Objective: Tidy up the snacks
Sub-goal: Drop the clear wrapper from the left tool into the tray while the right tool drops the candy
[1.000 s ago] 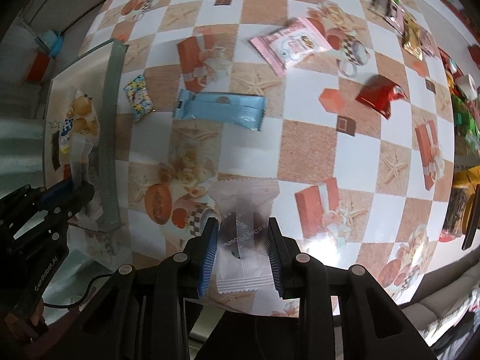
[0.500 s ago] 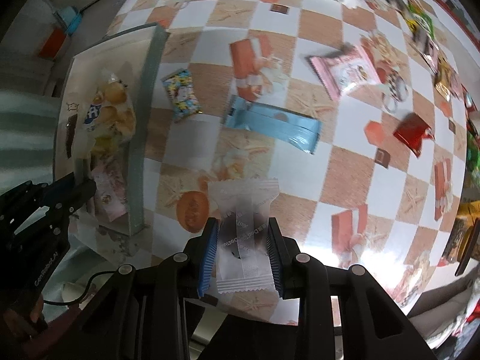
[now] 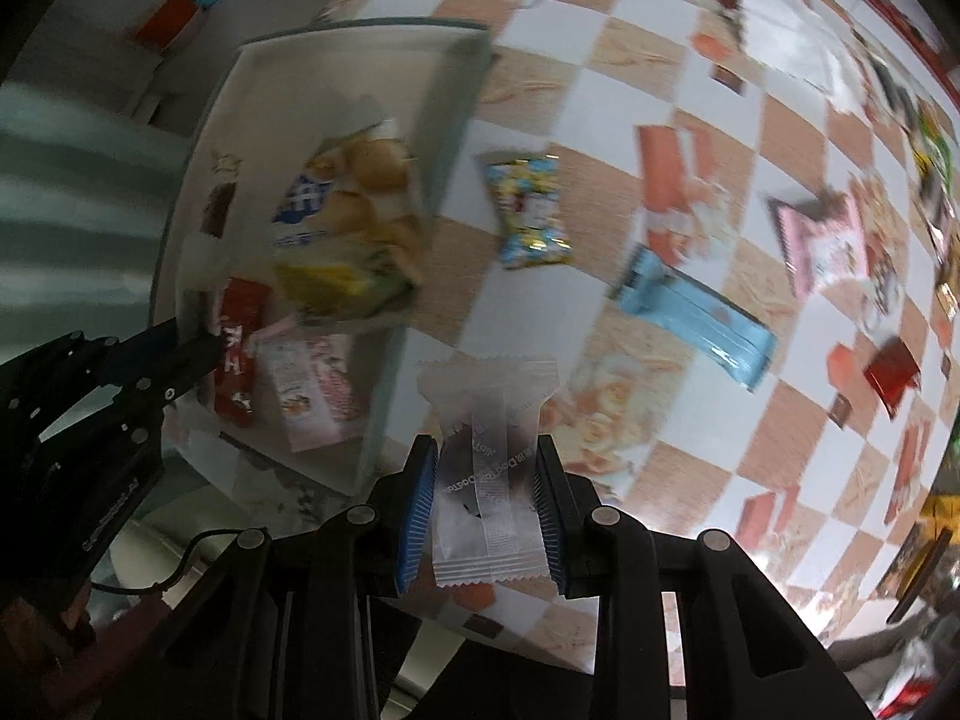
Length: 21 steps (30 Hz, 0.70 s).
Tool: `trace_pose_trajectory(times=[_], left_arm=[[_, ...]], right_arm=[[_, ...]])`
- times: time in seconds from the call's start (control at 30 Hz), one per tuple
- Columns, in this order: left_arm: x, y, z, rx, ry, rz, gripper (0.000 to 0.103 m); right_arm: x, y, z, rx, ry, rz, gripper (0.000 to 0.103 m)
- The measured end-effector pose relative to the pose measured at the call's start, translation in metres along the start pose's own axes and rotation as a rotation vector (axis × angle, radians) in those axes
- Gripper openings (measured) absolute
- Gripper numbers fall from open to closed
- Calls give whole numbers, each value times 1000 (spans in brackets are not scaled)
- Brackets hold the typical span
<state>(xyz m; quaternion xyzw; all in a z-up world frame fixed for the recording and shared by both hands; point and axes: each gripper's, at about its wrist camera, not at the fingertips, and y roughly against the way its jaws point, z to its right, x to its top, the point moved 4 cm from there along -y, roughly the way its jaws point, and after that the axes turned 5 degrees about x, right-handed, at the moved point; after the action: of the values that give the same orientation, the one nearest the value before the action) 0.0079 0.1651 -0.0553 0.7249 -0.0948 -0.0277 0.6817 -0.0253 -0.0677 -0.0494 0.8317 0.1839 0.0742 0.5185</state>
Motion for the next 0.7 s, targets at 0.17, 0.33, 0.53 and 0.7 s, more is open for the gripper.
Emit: trace_pose_trajectory(times=[0.17, 0.33, 0.53, 0.7], left_arm=[[-6, -6, -14, -1, 23, -16, 20], [-10, -12, -24, 0, 33, -30, 20], [-10, -23, -35, -1, 48, -46, 20], [-6, -32, -45, -10, 71, -54, 20]], right_arm=[[6, -13, -28, 19, 64, -30, 34], [9, -30, -50, 22, 107, -67, 34], [22, -53, -69, 41, 109, -104, 34], [46, -64, -79, 23, 122, -105, 34]])
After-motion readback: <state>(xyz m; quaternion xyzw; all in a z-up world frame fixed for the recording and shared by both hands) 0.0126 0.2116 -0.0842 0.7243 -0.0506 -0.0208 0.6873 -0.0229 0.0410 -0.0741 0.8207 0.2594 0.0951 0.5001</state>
